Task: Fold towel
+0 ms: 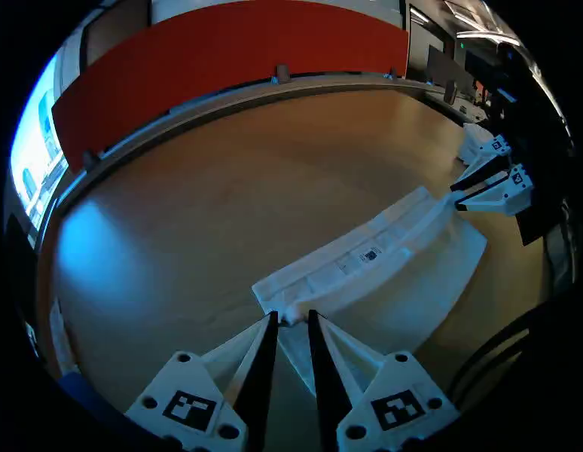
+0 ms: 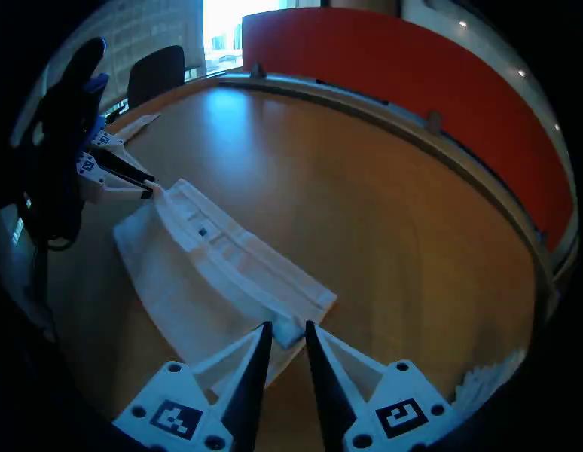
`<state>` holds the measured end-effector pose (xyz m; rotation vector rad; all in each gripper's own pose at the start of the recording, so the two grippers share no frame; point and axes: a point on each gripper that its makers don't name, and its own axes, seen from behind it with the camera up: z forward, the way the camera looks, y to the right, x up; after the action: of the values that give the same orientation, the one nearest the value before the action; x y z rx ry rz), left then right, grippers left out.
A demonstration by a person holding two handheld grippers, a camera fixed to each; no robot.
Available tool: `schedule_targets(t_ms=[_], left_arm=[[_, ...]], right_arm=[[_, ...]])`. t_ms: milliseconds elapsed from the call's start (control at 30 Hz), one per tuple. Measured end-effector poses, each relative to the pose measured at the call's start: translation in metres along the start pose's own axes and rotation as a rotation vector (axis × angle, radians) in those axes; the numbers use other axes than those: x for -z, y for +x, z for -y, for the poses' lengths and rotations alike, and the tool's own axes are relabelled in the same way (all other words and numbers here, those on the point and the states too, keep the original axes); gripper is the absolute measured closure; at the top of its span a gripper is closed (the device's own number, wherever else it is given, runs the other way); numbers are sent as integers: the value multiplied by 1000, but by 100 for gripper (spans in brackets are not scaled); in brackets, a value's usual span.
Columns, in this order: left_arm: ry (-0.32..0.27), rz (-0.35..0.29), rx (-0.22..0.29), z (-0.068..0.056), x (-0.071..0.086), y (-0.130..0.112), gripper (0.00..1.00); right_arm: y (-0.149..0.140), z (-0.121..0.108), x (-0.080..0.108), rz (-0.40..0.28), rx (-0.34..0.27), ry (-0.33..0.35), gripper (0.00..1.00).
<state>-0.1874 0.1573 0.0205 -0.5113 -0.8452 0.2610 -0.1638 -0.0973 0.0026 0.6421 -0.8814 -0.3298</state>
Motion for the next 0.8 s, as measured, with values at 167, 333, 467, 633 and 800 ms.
schedule_targets(t_ms=[167, 333, 467, 633, 800], left_arm=[[7, 6, -1, 3, -3, -2, 66], [25, 4, -2, 9, -2, -2, 56], [29, 7, -2, 12, 1, -3, 38], [24, 7, 11, 11, 3, -4, 11], [21, 1, 26, 10, 5, -4, 9]], right_arm=[[-1, -1, -3, 1, -6, -9, 49], [0, -5, -4, -7, -7, -31, 34], [0, -5, -3, -11, -13, -35, 21], [-1, -5, -2, -19, -18, -38, 0], [-3, -5, 1, -22, -18, -39, 0]])
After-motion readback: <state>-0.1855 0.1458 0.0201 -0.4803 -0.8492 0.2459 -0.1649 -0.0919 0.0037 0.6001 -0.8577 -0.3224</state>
